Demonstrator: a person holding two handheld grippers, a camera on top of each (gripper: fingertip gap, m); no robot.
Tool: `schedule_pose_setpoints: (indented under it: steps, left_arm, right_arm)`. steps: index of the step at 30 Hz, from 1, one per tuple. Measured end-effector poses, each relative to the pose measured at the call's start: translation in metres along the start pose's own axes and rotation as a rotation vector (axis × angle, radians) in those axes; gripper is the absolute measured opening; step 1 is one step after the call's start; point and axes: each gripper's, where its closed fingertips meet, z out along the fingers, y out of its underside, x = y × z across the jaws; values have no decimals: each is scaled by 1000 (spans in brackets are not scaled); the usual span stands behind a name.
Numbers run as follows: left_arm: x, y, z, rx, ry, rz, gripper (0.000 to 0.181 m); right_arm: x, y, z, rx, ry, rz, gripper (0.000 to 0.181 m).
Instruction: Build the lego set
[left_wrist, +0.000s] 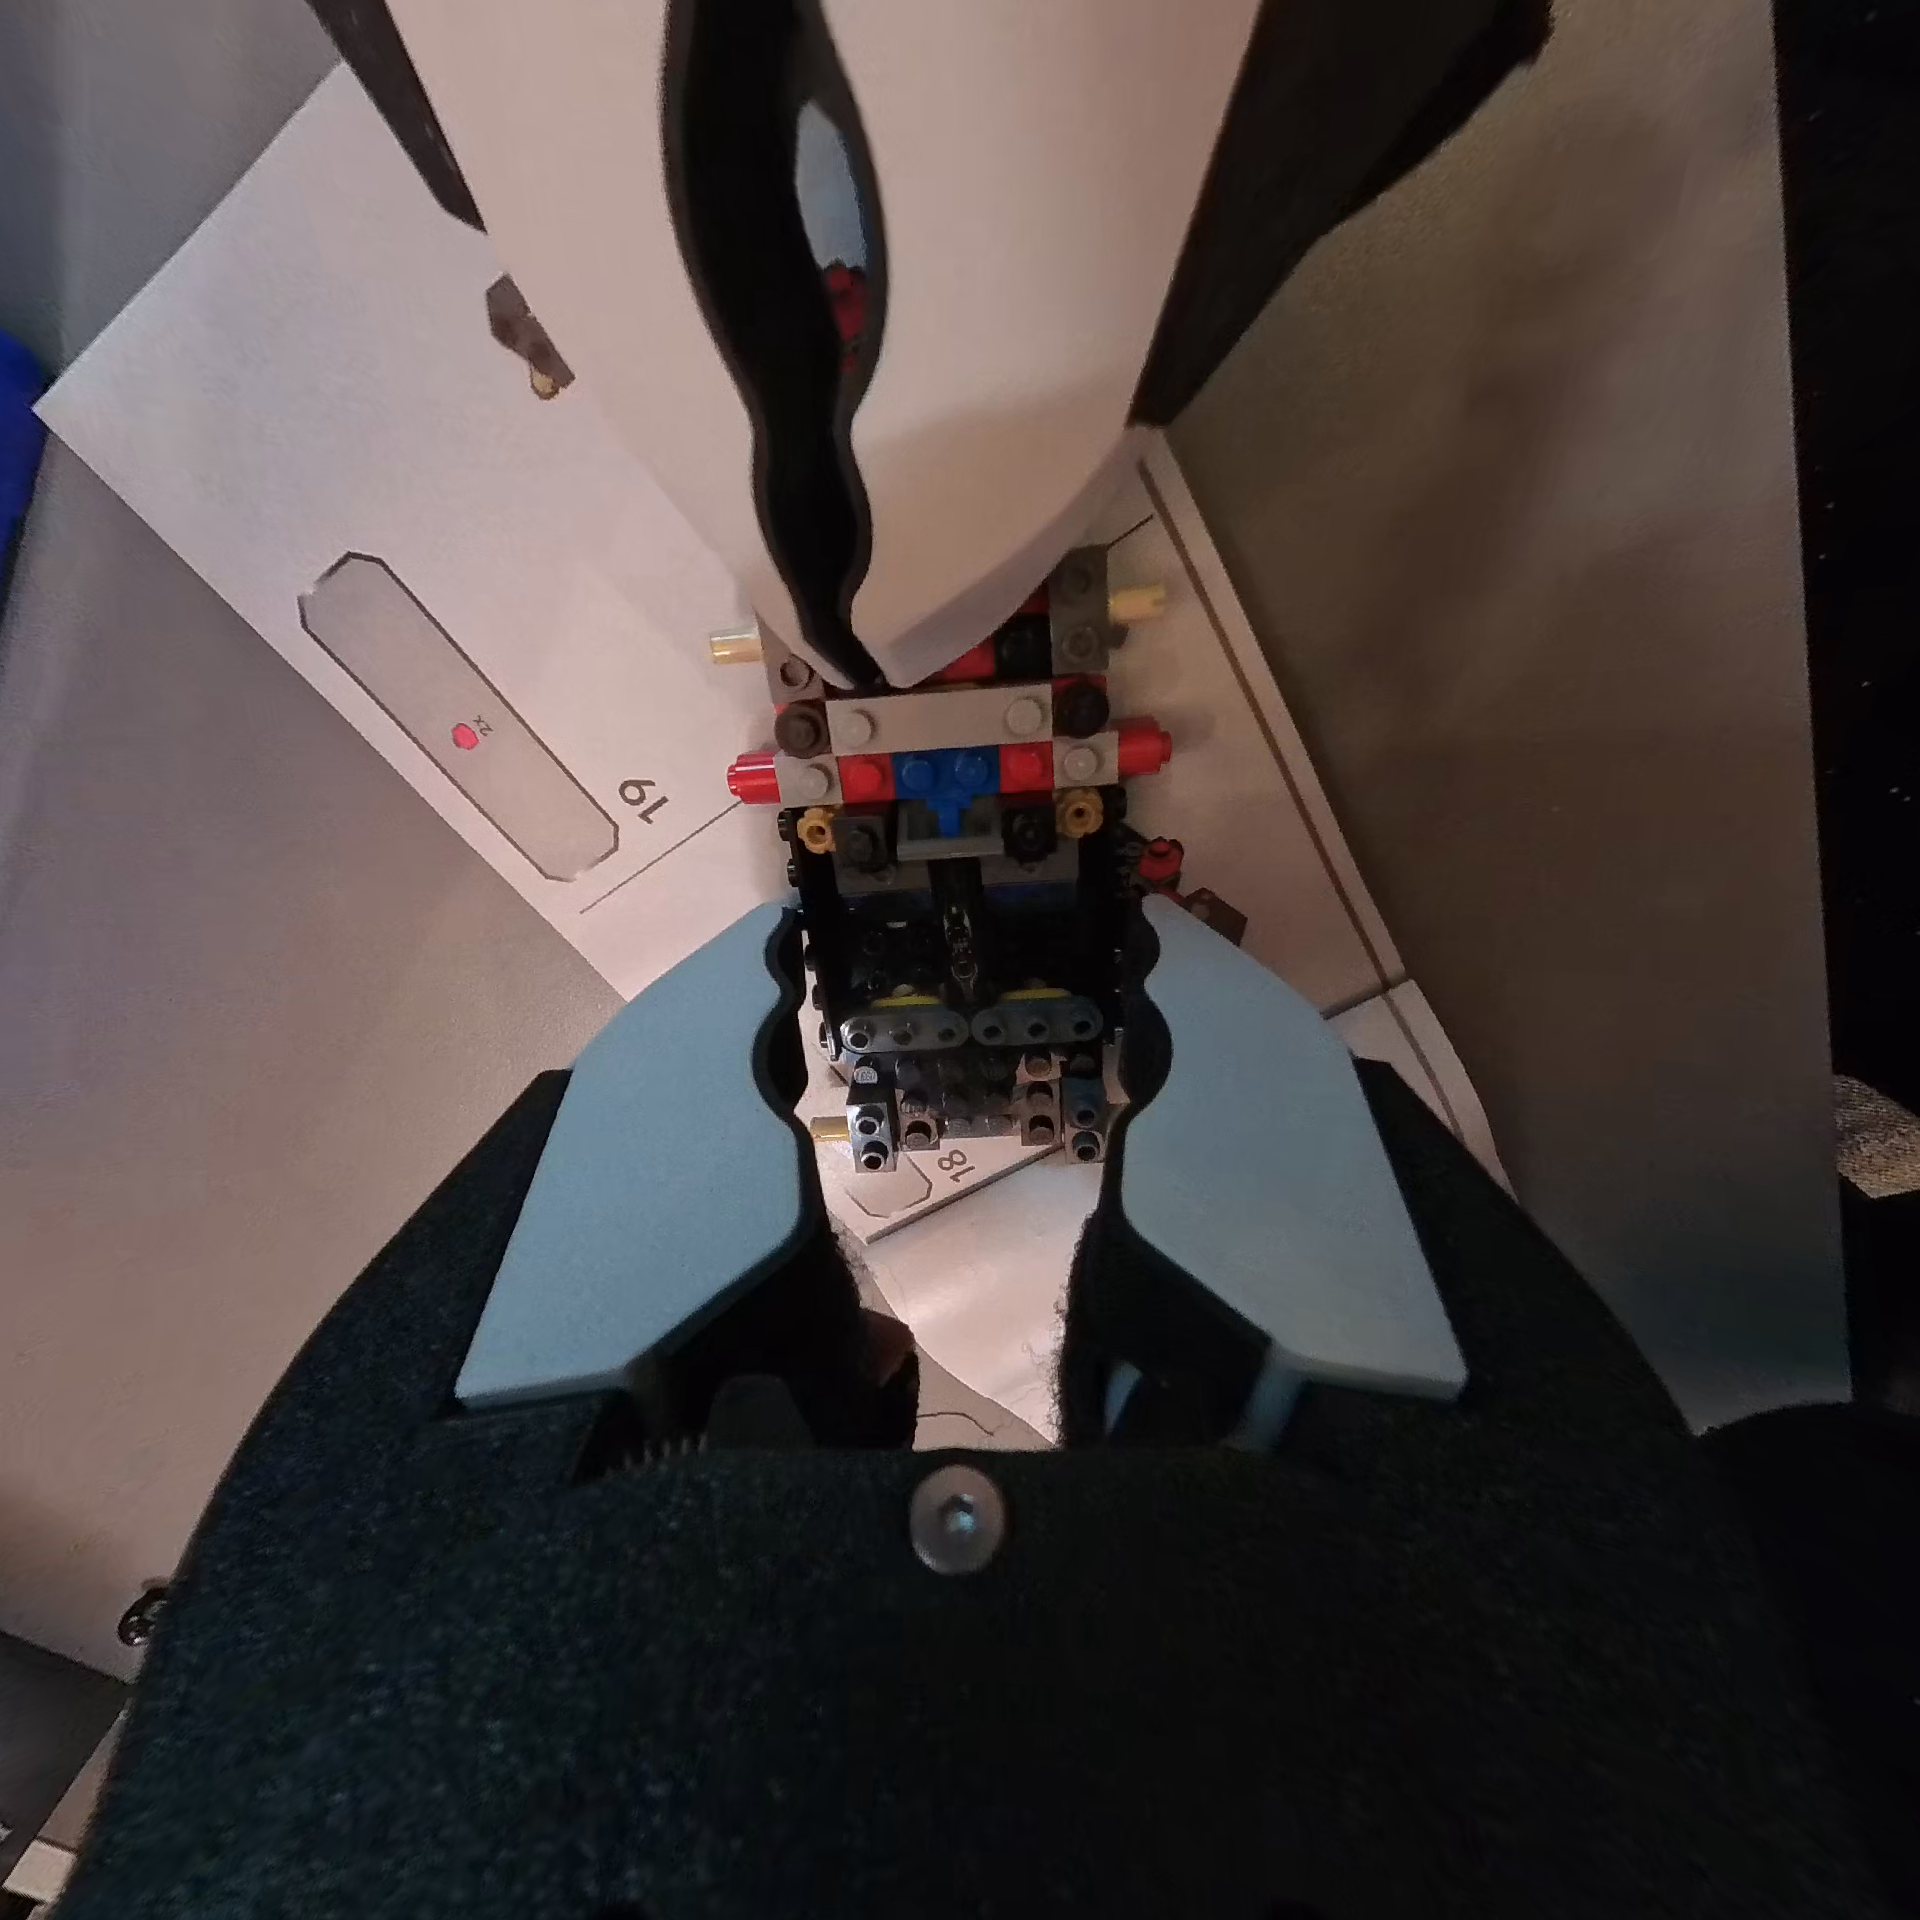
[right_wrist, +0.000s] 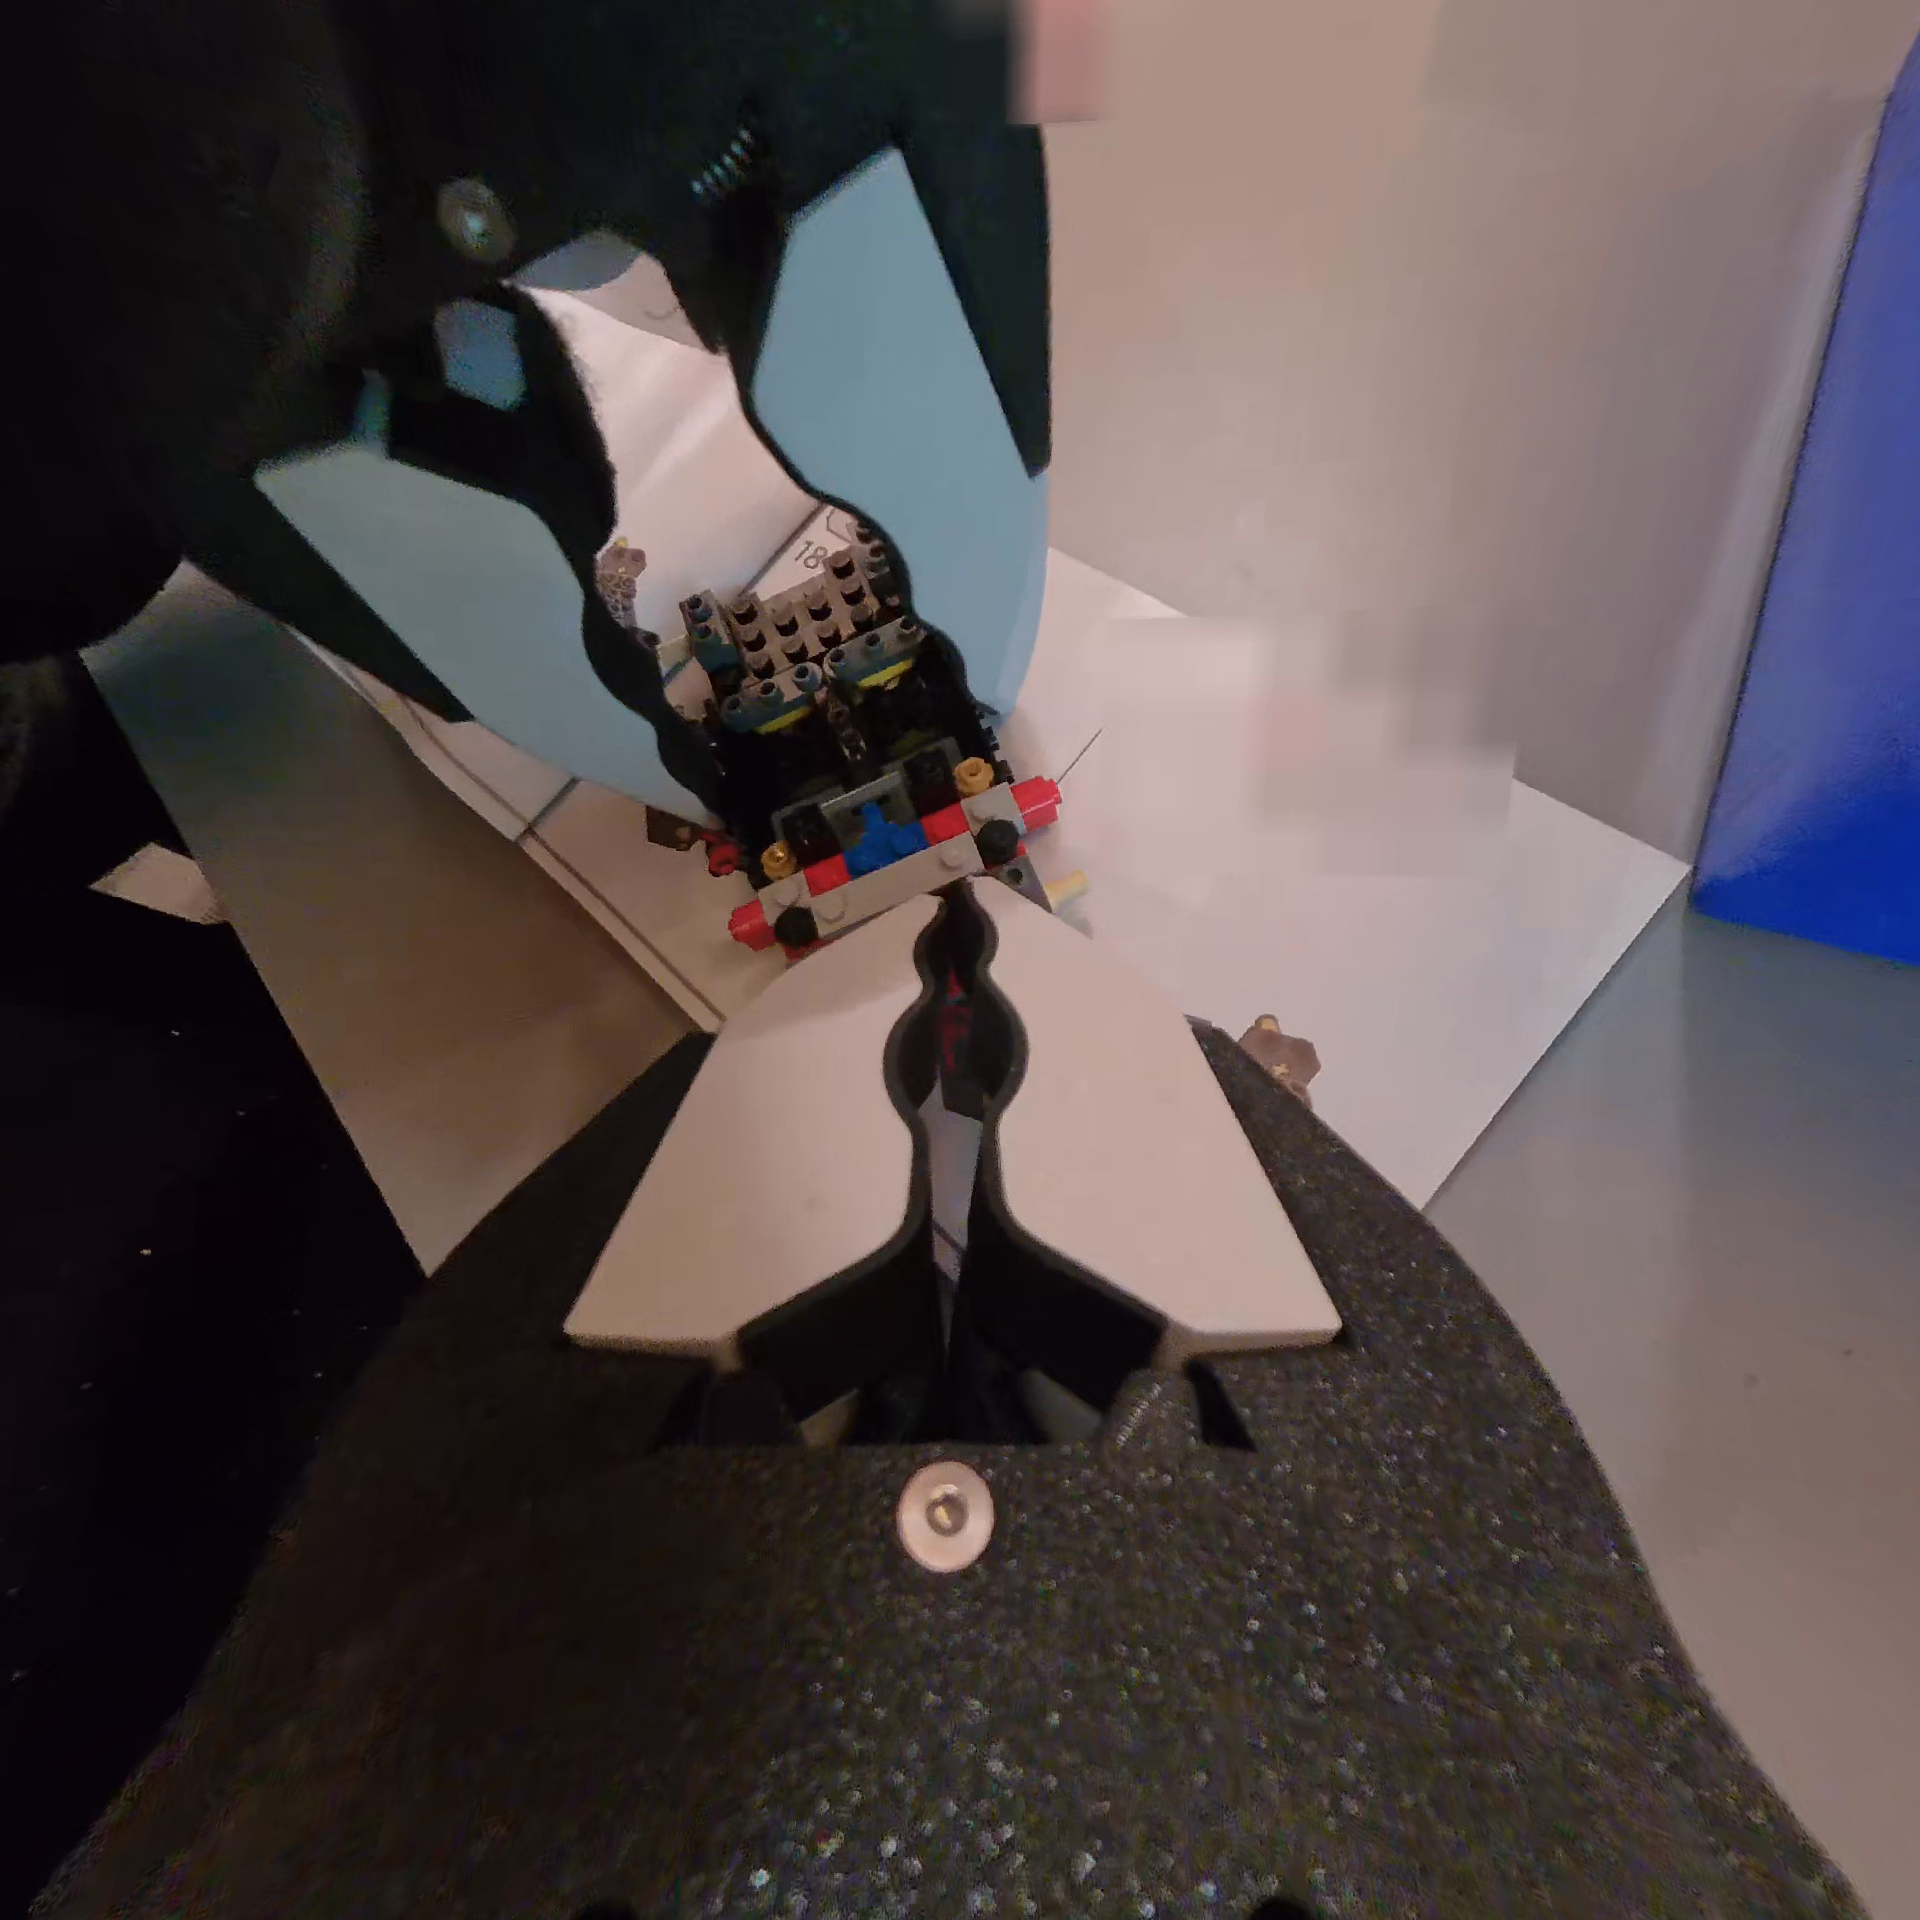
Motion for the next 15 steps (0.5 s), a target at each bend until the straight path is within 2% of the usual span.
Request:
schedule_pose_setpoints:
  steps: [4, 10, 15]
  left_arm:
    - [0, 0, 0, -6, -1, -1, 58]
    - [0, 0, 0, -8, -5, -7, 58]
    - [1, -1, 0, 13, -1, -18, 58]
  right_arm:
    - [0, 1, 1, -33, 16, 24, 0]
    - [0, 1, 1, -30, 29, -57, 0]
    - [-8, 6, -7, 7, -137, -32, 0]
